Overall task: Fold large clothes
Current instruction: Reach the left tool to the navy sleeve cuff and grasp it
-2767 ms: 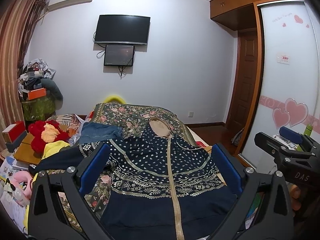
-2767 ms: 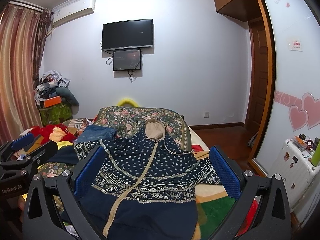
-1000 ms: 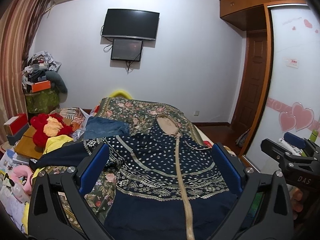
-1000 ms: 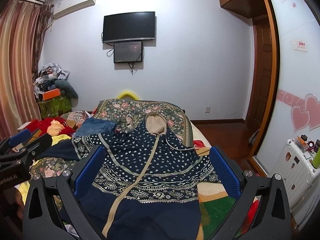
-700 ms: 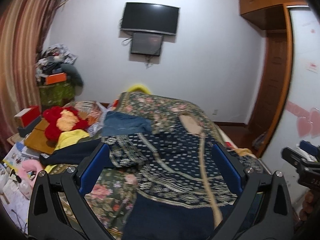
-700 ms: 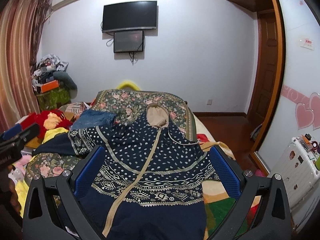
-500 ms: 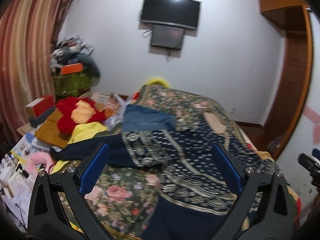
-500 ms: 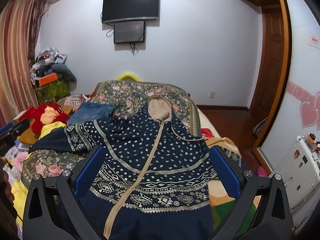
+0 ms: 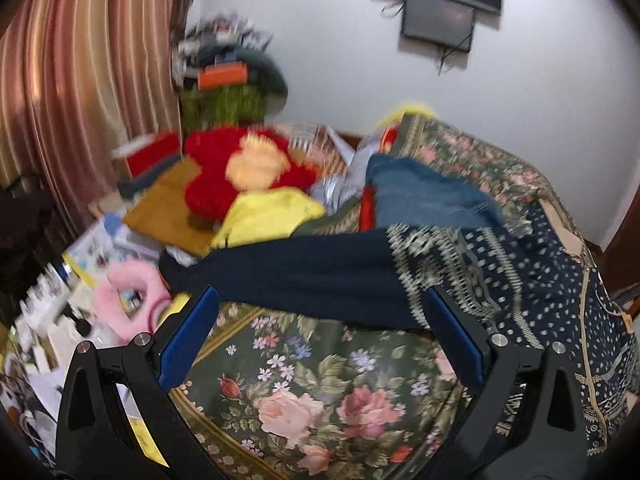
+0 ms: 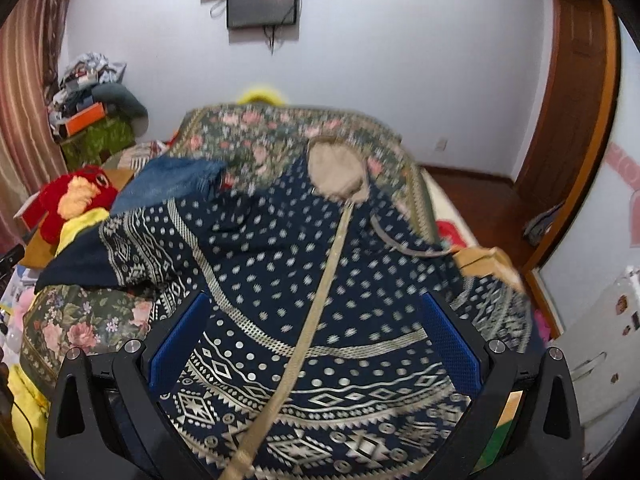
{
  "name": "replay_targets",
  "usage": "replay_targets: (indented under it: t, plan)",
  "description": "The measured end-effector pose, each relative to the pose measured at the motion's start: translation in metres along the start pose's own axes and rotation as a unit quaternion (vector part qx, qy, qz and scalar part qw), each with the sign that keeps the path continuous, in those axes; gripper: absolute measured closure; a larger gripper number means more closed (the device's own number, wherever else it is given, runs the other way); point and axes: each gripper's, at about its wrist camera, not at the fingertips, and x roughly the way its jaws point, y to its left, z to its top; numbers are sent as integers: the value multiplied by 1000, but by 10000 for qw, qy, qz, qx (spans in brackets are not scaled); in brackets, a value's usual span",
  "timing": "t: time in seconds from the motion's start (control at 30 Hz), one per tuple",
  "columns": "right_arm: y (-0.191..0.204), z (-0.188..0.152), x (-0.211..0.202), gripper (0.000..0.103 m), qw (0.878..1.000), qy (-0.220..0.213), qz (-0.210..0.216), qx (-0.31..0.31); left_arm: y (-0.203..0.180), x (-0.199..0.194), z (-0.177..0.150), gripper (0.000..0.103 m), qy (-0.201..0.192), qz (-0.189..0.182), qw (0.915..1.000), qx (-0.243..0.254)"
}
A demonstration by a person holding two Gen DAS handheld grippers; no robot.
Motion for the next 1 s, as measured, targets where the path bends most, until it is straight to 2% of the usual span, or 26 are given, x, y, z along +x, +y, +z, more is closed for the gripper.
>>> replay_targets:
  t: [0.07, 0.13, 0.2, 0.33, 0.4, 0.53, 0.63, 0.73, 0.83, 0.87, 0.93, 1.0]
  plan:
    - [0, 1, 15, 0, 9998, 205, 67, -1, 21, 21, -1, 0, 365, -221, 9986, -303]
    - [1, 3, 33, 0, 9990, 444, 62, -65, 37, 39, -3, 0, 807, -532, 9932, -642]
    - [3, 5, 49, 0, 9980, 619, 59, -138, 56, 58, -6, 0, 1220, -960, 9819, -1087]
    - [9, 12, 75, 0, 9957, 883, 72, -271, 87, 89, -9, 0, 1599, -1325, 9625, -1746]
    - [11, 14, 83, 0, 9949, 953, 92, -312, 98, 100, -9, 1, 1709, -1417, 9553, -1951]
    - [18, 14, 91, 0, 9938, 1026, 185, -391, 122, 129, -10, 2, 1863, -1696, 9351, -2494]
    - [24, 13, 93, 0, 9932, 1039, 246, -468, 141, 141, -6, 2, 1757, -1786, 9274, -2777]
    - [27, 13, 93, 0, 9930, 1040, 267, -491, 162, 158, -5, 2, 1815, -1627, 9197, -3079]
    - [26, 15, 92, 0, 9935, 1008, 260, -469, 179, 176, -11, 2, 1878, -1799, 8973, -3567]
    - [26, 16, 92, 0, 9937, 995, 256, -454, 184, 178, -11, 2, 1807, -1819, 8940, -3674]
    - [24, 17, 91, 0, 9939, 987, 243, -423, 187, 183, -7, 3, 1794, -1714, 8975, -3646]
    - [23, 17, 88, 0, 9942, 976, 241, -374, 186, 187, -3, 10, 1810, -1420, 9072, -3523]
